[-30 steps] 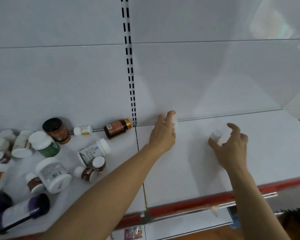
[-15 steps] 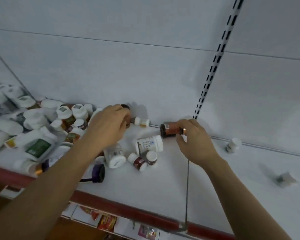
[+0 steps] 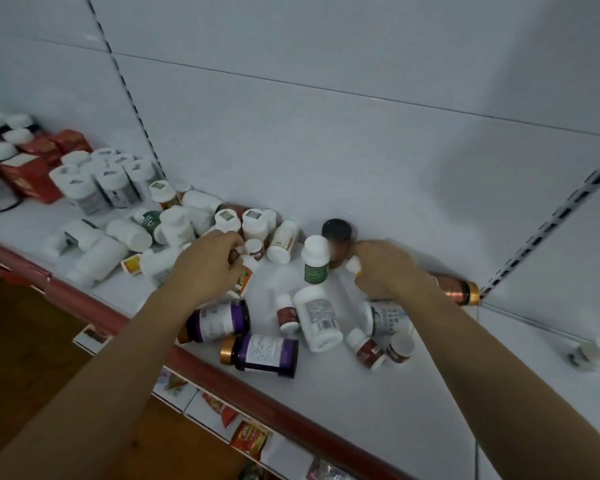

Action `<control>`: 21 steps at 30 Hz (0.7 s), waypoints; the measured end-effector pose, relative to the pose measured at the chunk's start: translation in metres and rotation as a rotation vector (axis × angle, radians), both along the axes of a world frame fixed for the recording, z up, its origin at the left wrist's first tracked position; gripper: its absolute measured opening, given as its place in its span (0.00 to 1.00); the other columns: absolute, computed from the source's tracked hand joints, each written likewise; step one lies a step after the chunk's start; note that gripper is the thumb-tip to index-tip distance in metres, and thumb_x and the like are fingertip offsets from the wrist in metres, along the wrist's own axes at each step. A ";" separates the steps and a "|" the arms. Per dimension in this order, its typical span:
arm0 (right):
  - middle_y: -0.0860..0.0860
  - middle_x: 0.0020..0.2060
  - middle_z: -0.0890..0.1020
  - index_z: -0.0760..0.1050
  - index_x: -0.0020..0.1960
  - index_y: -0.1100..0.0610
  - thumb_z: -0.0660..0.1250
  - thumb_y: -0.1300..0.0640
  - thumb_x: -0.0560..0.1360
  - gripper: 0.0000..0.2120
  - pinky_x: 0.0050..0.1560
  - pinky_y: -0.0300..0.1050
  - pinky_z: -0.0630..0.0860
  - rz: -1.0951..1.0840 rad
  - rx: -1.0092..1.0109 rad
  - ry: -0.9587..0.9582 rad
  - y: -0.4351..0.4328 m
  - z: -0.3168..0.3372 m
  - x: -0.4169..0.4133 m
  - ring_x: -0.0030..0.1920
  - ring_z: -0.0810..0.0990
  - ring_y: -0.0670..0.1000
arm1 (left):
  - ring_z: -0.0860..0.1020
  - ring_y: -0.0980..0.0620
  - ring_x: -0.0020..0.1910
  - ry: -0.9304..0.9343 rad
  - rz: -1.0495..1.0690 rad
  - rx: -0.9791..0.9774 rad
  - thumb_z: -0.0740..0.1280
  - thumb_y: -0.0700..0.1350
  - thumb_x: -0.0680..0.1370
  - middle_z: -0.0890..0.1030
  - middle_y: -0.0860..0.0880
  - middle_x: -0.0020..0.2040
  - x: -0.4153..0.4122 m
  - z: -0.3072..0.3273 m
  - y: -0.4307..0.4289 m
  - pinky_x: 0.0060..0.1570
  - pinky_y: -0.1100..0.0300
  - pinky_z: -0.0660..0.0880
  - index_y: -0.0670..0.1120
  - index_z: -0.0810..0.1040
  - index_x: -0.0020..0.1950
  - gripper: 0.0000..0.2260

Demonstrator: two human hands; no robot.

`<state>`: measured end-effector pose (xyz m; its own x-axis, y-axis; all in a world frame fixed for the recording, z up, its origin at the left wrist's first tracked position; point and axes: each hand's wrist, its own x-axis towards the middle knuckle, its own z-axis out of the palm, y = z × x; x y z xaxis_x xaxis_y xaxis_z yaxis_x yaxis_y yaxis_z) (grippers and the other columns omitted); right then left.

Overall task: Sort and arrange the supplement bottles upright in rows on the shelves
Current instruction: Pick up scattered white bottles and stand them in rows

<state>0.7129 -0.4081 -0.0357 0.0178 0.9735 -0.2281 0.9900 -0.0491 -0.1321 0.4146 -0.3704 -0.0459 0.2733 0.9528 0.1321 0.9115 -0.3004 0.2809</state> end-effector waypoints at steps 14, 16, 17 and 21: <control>0.39 0.41 0.79 0.69 0.55 0.41 0.74 0.49 0.74 0.17 0.38 0.33 0.69 -0.418 0.596 0.676 -0.056 0.009 -0.079 0.42 0.79 0.41 | 0.80 0.49 0.44 -0.255 0.076 -0.060 0.73 0.55 0.71 0.81 0.56 0.41 0.011 0.004 0.022 0.42 0.50 0.78 0.55 0.74 0.49 0.12; 0.39 0.42 0.79 0.69 0.55 0.40 0.74 0.49 0.75 0.16 0.38 0.30 0.68 -0.435 0.616 0.683 -0.052 0.007 -0.077 0.42 0.79 0.40 | 0.82 0.53 0.43 -0.517 0.070 -0.099 0.74 0.50 0.74 0.82 0.57 0.44 0.006 0.017 0.019 0.43 0.52 0.80 0.55 0.76 0.53 0.11; 0.39 0.42 0.79 0.69 0.56 0.41 0.74 0.49 0.75 0.16 0.38 0.29 0.68 -0.439 0.622 0.691 -0.050 0.006 -0.075 0.42 0.79 0.40 | 0.83 0.54 0.42 -0.690 0.084 -0.140 0.74 0.47 0.75 0.83 0.56 0.45 0.003 0.025 0.016 0.42 0.53 0.81 0.55 0.77 0.53 0.10; 0.38 0.46 0.80 0.73 0.59 0.43 0.74 0.49 0.75 0.15 0.43 0.32 0.71 -0.469 0.656 0.720 -0.047 0.007 -0.068 0.44 0.80 0.42 | 0.85 0.43 0.46 -1.493 0.014 -0.644 0.69 0.28 0.73 0.83 0.38 0.52 0.010 0.051 0.007 0.46 0.54 0.83 0.43 0.78 0.57 0.17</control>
<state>0.6452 -0.4550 -0.0291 0.4905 0.8408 0.2289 0.5700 -0.1108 -0.8141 0.4247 -0.3639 0.0049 0.2657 0.9534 -0.1428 -0.2705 0.2159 0.9382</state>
